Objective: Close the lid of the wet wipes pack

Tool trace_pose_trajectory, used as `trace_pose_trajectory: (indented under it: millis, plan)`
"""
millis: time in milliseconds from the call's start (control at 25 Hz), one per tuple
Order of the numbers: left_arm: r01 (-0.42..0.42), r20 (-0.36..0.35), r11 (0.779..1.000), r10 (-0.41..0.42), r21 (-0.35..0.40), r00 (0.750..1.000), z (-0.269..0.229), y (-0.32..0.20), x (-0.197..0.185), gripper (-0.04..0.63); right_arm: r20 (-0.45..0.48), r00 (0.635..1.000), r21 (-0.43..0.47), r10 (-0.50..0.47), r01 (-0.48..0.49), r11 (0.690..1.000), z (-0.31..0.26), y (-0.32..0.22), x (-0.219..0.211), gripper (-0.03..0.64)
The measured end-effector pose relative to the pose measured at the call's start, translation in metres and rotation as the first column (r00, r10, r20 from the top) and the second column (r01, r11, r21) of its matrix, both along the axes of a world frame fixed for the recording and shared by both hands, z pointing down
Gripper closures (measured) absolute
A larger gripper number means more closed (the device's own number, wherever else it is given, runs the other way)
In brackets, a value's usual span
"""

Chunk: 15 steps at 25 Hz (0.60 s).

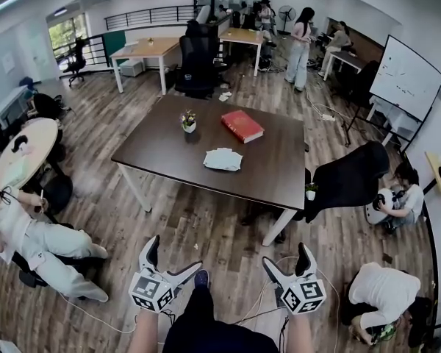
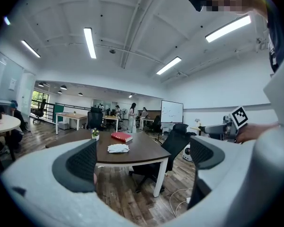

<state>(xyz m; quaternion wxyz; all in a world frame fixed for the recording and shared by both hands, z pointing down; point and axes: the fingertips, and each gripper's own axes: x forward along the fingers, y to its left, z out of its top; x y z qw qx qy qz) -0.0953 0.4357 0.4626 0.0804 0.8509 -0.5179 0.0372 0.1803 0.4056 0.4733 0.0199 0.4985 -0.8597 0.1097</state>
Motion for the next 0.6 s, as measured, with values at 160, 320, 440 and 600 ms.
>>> trace_pose_trajectory:
  millis: [160,320,440,600]
  plan:
    - [0.005,-0.007,1.0,-0.005,-0.025,1.0,0.013,-0.033,-0.01,-0.006,-0.007,1.0,-0.013,-0.014,0.013,1.0,0.007,-0.034,-0.012,0.075]
    - [-0.002,-0.012,0.999,0.001,-0.047,1.0,0.02,-0.071,-0.02,-0.006,-0.007,1.0,-0.029,-0.009,0.008,1.0,0.011,-0.073,-0.021,0.075]
    - [-0.008,-0.017,0.998,0.007,-0.063,1.0,0.021,-0.105,-0.027,-0.006,-0.008,1.0,-0.038,0.001,-0.002,0.999,0.009,-0.107,-0.028,0.075]
    - [-0.02,-0.018,0.998,0.019,-0.062,1.0,0.011,-0.148,-0.039,-0.006,-0.002,1.0,-0.046,0.009,-0.009,0.999,0.003,-0.149,-0.043,0.075]
